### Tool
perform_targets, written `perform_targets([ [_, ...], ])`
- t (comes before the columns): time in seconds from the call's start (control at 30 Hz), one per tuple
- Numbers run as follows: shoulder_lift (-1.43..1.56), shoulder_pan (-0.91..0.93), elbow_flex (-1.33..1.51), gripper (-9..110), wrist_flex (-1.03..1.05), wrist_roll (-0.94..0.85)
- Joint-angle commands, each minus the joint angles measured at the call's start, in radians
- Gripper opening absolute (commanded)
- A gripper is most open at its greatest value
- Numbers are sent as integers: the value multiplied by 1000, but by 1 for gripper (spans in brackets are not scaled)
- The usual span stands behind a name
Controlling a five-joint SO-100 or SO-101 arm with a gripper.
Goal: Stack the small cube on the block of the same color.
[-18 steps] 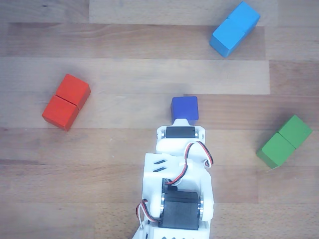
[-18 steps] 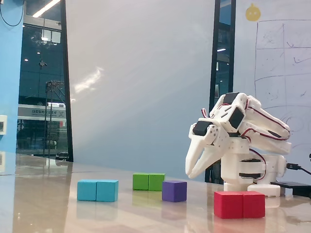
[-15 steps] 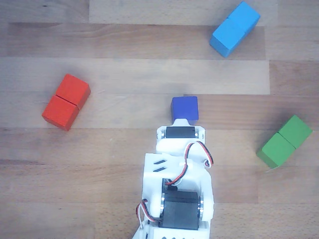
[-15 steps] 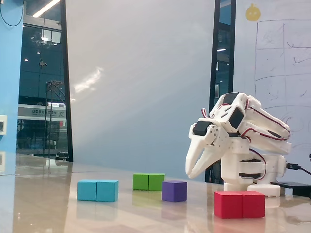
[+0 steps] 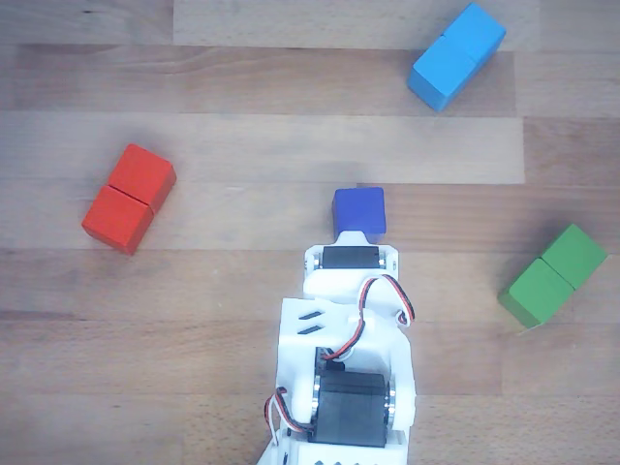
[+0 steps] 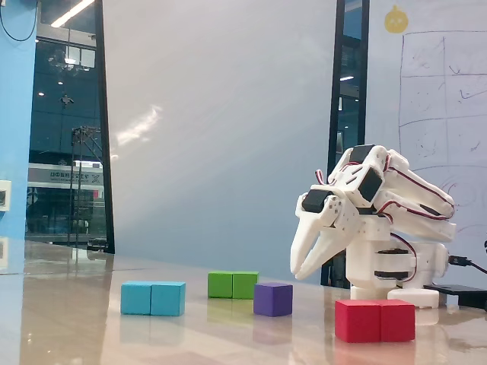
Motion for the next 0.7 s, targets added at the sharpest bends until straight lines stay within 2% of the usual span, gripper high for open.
perform_targets([
  [0.0, 31, -6, -8, 0, -3, -12],
  [0.4, 29, -6, -9, 0, -3, -12],
  [0.67, -34, -6, -130, 1, -17, -11],
])
